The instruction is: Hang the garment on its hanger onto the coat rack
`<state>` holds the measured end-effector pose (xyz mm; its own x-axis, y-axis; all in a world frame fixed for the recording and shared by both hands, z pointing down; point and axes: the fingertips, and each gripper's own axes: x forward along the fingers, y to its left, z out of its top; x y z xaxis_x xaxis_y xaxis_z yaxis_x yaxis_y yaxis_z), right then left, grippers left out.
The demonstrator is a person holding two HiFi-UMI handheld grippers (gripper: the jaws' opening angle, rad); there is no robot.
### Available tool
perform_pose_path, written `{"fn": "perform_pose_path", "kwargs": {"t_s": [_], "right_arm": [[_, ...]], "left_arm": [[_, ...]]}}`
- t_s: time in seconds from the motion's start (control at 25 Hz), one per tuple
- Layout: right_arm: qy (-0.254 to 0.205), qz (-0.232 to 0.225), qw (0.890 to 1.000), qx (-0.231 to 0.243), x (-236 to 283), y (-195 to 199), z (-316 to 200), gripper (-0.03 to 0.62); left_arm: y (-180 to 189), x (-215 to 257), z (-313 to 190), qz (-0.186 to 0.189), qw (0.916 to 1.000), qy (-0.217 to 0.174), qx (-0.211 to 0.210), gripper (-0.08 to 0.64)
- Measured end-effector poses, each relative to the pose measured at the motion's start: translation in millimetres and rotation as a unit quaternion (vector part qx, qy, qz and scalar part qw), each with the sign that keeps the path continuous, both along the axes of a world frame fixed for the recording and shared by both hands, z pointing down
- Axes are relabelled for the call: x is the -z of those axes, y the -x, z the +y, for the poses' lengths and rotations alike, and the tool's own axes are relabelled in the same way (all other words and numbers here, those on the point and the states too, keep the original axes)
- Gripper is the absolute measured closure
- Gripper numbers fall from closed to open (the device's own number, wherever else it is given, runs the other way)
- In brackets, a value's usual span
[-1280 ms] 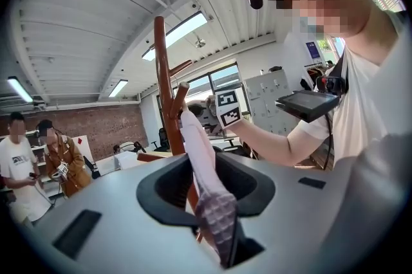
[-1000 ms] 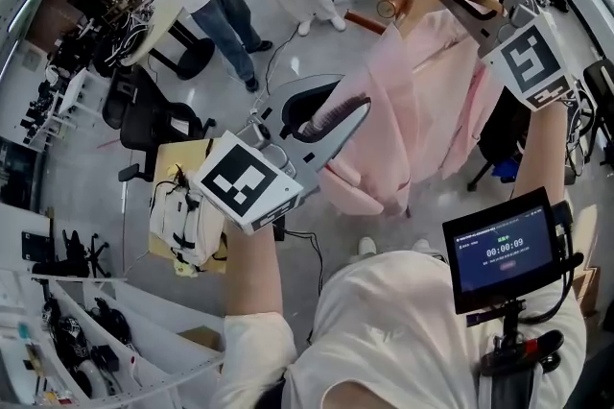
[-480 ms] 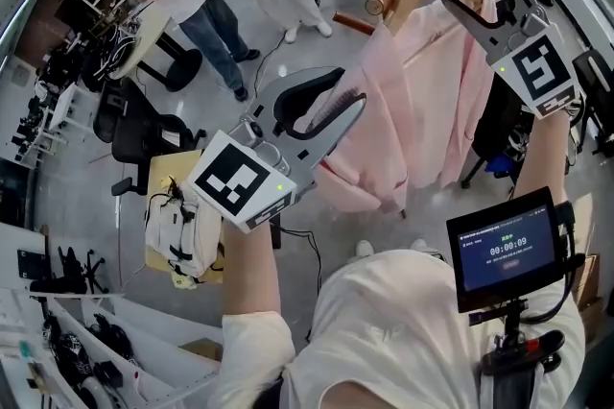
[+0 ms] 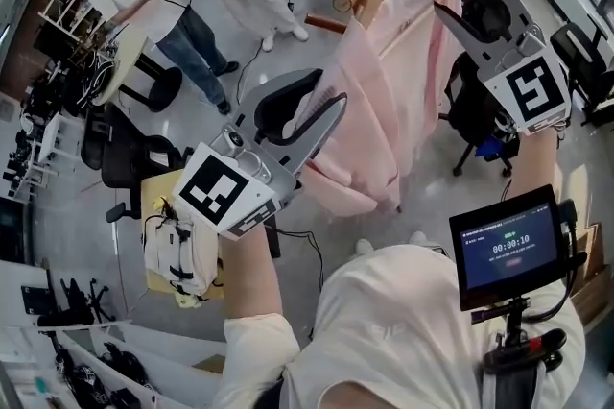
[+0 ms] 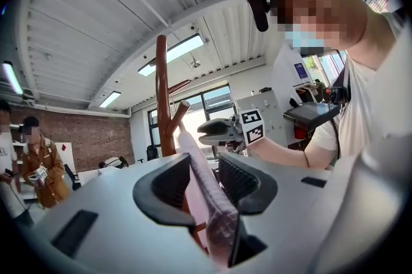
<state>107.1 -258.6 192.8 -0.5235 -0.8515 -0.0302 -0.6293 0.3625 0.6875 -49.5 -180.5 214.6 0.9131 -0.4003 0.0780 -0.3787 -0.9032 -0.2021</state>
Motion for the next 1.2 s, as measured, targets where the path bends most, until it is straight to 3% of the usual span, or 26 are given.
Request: {"fn": "perform_pose_path", "kwargs": {"t_s": [0.48,0.72,0.92,1.2], "right_arm": [[0.029,-0.039,0.996,-0.07,-33,-7,44,0.445],[0.052,-0.045,0.992,-0.102,-48,-1,65,0.445],[0.064,-0.051,0.988,-0.129,-64,-11,72,0.445],[0.063,-0.058,0.986,-0.144,-65,8,108,0.445]], "left_arm": [[3,-9,-5,0.067,0.9974,0.006,-0.024,0.434],[14,-2,7,0.114,0.9912,0.006,-0.067,0.428],[11,-2,10,0.129,0.9867,0.005,-0.099,0.41],[54,1,30,0.16,0.9837,0.01,-0.082,0.411]]}}
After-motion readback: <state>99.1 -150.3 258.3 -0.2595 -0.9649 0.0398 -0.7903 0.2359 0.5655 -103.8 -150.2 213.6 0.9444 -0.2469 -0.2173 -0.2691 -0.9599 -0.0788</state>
